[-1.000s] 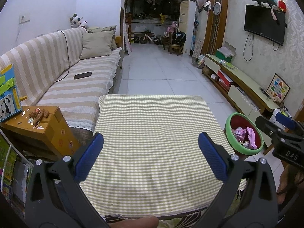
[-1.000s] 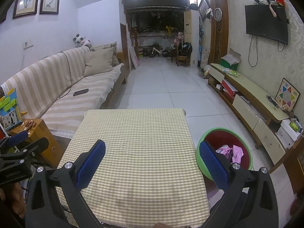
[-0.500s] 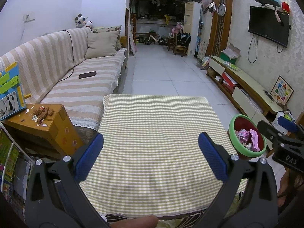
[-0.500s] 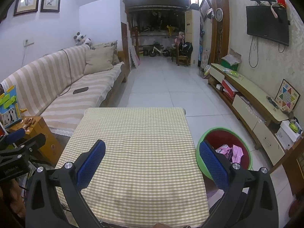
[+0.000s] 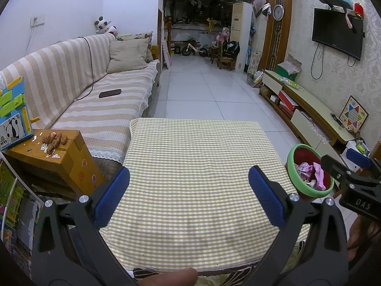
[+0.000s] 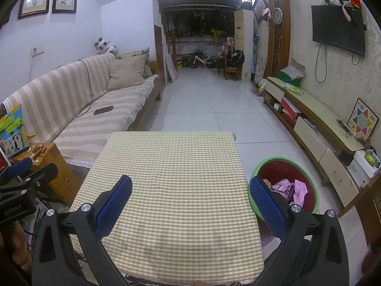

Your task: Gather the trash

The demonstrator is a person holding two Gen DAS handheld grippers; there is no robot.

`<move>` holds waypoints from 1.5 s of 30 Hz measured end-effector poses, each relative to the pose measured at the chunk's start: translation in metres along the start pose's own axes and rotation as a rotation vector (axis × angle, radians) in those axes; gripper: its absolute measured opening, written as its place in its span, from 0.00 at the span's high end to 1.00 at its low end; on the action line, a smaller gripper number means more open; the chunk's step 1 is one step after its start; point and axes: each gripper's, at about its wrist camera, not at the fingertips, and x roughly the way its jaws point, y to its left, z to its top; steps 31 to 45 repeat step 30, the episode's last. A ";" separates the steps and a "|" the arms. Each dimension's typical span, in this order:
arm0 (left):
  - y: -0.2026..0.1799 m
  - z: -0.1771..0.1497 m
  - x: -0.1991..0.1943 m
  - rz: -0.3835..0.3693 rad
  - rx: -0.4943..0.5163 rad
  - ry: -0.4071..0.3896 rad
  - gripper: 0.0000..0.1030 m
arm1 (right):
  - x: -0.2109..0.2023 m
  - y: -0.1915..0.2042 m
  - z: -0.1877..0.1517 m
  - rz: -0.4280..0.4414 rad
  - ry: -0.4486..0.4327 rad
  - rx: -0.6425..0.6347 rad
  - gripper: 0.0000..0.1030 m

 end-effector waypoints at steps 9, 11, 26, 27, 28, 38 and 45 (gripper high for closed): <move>-0.001 -0.003 0.000 0.003 -0.005 0.001 0.05 | 0.001 0.002 -0.001 0.004 0.005 -0.006 0.07; -0.001 -0.005 -0.001 0.007 -0.008 0.001 0.05 | 0.002 0.002 -0.002 0.006 0.007 -0.007 0.07; -0.010 -0.008 -0.005 0.017 0.011 -0.017 0.05 | 0.003 0.003 -0.003 0.008 0.010 -0.010 0.07; -0.011 -0.009 -0.005 0.021 0.013 -0.015 0.05 | 0.003 0.003 -0.003 0.008 0.009 -0.011 0.07; -0.011 -0.008 -0.005 0.021 0.012 -0.014 0.05 | 0.003 0.003 -0.003 0.008 0.009 -0.011 0.07; -0.011 -0.009 -0.005 0.023 0.010 -0.015 0.05 | 0.003 0.003 -0.004 0.009 0.012 -0.010 0.07; -0.011 -0.009 -0.005 0.023 0.010 -0.015 0.05 | 0.003 0.003 -0.004 0.009 0.012 -0.010 0.07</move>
